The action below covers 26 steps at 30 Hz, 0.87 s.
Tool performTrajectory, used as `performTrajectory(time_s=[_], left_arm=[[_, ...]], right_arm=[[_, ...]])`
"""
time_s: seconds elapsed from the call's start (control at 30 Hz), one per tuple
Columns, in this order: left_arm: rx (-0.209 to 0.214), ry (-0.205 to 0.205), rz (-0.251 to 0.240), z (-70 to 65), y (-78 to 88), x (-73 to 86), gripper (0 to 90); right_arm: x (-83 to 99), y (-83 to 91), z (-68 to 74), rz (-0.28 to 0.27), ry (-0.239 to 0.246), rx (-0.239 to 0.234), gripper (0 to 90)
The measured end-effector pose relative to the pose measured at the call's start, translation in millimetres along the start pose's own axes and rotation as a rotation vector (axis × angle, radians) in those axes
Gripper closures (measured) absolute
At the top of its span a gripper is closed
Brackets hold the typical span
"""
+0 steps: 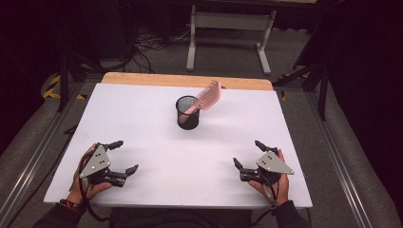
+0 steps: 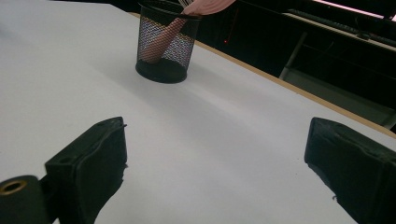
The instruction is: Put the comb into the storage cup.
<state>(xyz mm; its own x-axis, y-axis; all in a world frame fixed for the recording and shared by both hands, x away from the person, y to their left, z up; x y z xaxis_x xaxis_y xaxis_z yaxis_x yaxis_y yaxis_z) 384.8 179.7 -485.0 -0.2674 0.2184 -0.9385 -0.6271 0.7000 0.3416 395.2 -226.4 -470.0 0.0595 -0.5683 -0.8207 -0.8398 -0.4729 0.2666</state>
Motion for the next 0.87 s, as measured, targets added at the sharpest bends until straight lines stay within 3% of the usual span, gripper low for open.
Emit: performTrajectory(time_s=[0.27,0.43,0.87], left_arm=[[-0.005,0.003,0.002,1.6,-0.4,0.2,6.6],[-0.009,0.004,0.002,1.4,-1.4,0.0,6.6],[-0.016,0.02,0.003,5.0,-0.8,0.7,6.5]], right_arm=[[0.8,-0.6,0.7,0.007,0.013,-0.009,6.4],[0.6,-1.6,2.2,0.0,-0.018,-0.033,6.3],[0.5,-1.7,3.0,0.004,0.011,-0.027,6.3]])
Point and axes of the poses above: each handheld gripper's, and its own axes: y roughly backward along the jaws, x roughly out of its underside, z roughly to its left, the point moved 8 cm from there along -y, roughly forward along the jaws, and after that the axes turned 15 degrees about y, right-handed, at the moved point
